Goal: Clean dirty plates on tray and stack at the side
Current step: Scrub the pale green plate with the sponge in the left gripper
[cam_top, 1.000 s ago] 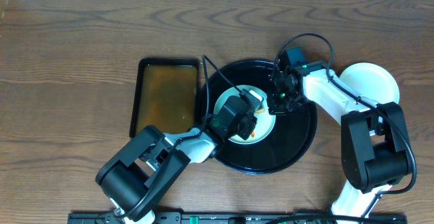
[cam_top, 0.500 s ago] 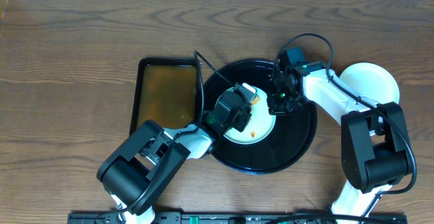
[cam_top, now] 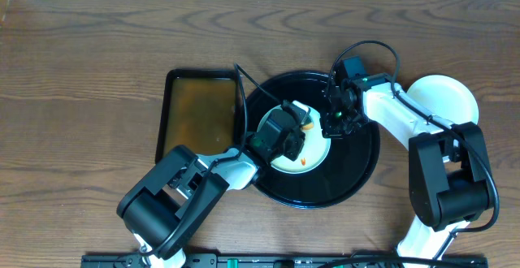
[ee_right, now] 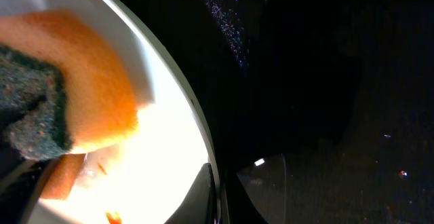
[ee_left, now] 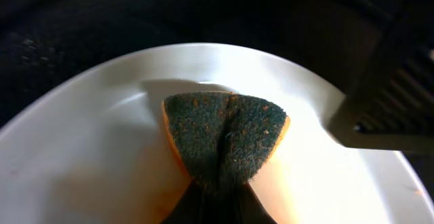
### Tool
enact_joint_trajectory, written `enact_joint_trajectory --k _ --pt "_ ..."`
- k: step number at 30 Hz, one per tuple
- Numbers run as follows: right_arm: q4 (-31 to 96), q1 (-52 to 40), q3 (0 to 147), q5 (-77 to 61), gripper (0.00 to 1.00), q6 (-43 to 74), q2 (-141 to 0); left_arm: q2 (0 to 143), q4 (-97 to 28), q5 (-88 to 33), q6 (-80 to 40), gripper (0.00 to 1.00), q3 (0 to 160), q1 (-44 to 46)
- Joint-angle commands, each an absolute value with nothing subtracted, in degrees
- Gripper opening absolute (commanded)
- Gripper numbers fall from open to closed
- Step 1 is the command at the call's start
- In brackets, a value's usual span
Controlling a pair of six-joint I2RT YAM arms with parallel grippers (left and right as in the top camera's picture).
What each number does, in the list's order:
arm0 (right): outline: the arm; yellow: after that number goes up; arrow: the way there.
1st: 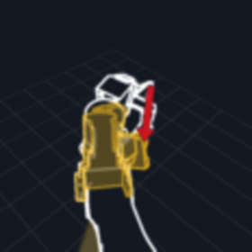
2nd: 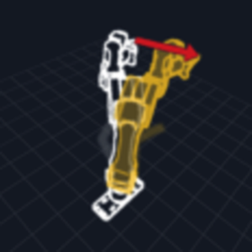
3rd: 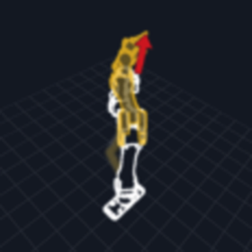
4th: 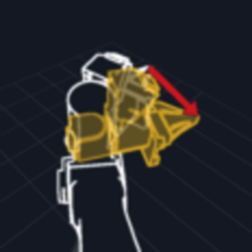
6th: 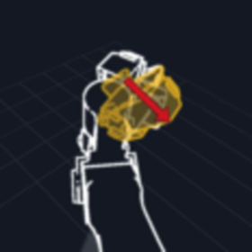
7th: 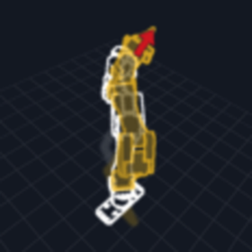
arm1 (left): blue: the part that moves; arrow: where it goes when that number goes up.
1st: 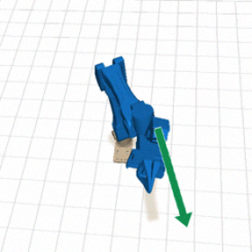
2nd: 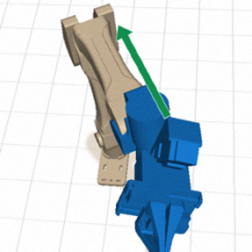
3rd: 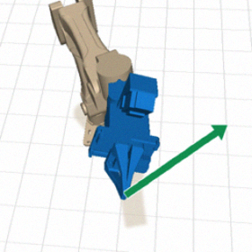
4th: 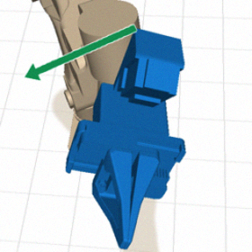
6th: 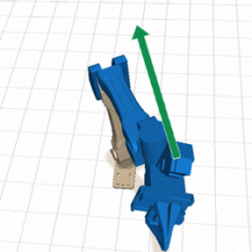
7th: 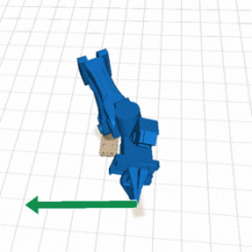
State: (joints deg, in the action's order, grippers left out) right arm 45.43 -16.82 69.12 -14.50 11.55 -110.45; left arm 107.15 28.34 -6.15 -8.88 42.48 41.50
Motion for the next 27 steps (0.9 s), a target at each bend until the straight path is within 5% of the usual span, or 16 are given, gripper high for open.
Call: enact_joint_trajectory --k 1,11,21,27 --pt "45.6 -18.2 68.1 -13.9 0.01 12.2 -111.0 108.2 26.7 -14.3 -11.5 0.07 41.9 43.4" --pt "45.6 -18.2 68.1 -13.7 0.01 12.2 -111.0 108.2 23.0 -18.0 -20.5 0.07 41.9 44.1" --pt "45.7 -18.2 68.1 -13.7 0.01 12.2 -111.0 108.2 22.9 6.3 -20.4 0.08 41.9 37.9" --pt "45.6 -18.2 68.1 -13.7 0.01 12.2 -111.0 108.2 21.9 8.6 -20.5 0.07 41.9 34.3"
